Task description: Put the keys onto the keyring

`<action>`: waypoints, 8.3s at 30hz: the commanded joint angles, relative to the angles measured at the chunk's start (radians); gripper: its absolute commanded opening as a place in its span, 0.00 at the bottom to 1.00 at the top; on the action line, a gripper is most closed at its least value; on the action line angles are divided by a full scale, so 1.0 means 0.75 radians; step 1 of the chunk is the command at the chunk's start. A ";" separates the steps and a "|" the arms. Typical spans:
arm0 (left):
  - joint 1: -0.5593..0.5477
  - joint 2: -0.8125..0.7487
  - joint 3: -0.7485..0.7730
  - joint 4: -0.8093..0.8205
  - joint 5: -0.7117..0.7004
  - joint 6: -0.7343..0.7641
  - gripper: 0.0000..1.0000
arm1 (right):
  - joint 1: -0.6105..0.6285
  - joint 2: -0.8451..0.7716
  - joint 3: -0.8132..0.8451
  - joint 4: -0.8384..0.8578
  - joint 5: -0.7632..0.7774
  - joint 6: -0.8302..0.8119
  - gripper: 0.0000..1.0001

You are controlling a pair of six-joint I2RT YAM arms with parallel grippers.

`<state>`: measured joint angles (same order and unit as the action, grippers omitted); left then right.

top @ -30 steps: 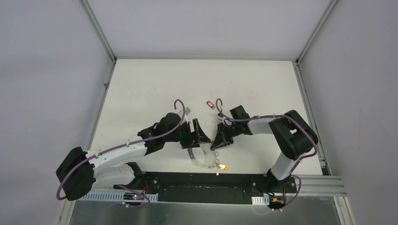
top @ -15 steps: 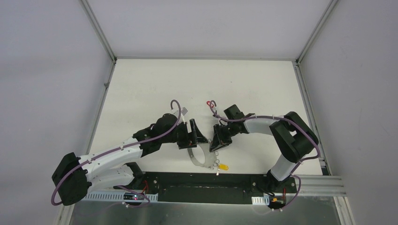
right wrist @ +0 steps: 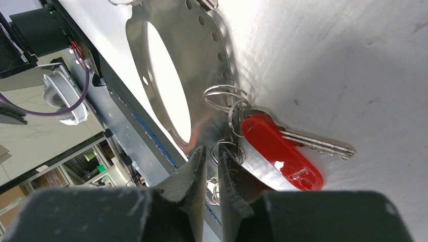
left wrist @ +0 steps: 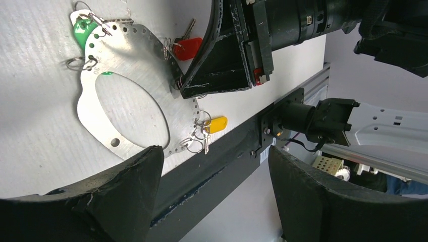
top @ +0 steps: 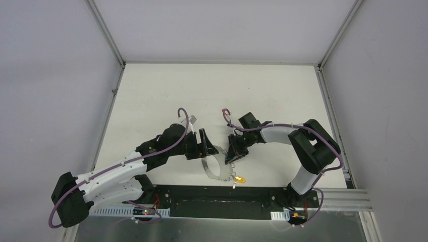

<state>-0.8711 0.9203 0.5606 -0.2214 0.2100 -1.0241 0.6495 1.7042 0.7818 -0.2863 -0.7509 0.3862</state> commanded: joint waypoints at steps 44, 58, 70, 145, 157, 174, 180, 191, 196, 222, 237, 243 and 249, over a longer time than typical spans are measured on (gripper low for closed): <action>-0.008 0.025 -0.031 0.047 0.005 -0.057 0.64 | -0.073 -0.116 -0.145 0.103 0.019 0.394 0.30; -0.082 0.597 -0.021 0.557 0.079 -0.249 0.37 | -0.075 -0.035 -0.376 0.487 0.058 0.753 0.23; -0.113 0.664 0.024 0.360 -0.025 -0.238 0.32 | -0.069 0.077 -0.378 0.622 0.071 0.813 0.22; -0.109 -0.310 0.092 0.097 -0.333 0.605 0.36 | 0.077 -0.713 0.248 -0.488 0.396 -0.457 0.00; -0.112 -0.220 0.123 0.421 0.276 1.243 0.37 | 0.117 -1.012 0.171 -0.448 0.049 -0.978 0.00; -0.248 0.044 0.148 0.691 0.462 1.466 0.30 | 0.130 -1.160 0.081 -0.305 -0.137 -1.001 0.00; -0.308 0.086 0.159 0.688 0.376 1.480 0.28 | 0.130 -1.145 0.093 -0.285 -0.140 -0.945 0.00; -0.358 0.087 0.183 0.562 0.116 1.513 0.28 | 0.133 -1.142 0.107 -0.284 -0.156 -0.912 0.00; -0.368 0.114 0.201 0.533 0.137 1.528 0.27 | 0.134 -1.143 0.107 -0.275 -0.158 -0.901 0.00; -0.399 0.057 0.119 0.698 0.045 1.409 0.00 | 0.140 -1.153 0.083 -0.260 -0.141 -0.895 0.13; -0.399 -0.082 -0.017 0.854 0.015 1.401 0.00 | 0.139 -1.297 -0.031 -0.078 0.008 -0.810 0.41; -0.399 -0.103 -0.045 0.910 0.060 1.415 0.00 | 0.140 -1.337 -0.099 0.089 0.001 -0.786 0.41; -0.399 -0.091 -0.048 0.939 0.088 1.411 0.00 | 0.139 -1.323 -0.126 0.223 -0.071 -0.678 0.37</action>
<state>-1.1656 0.8661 0.5240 0.3695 0.2451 0.0357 0.7490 0.7143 0.6922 -0.2569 -0.7685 -0.1791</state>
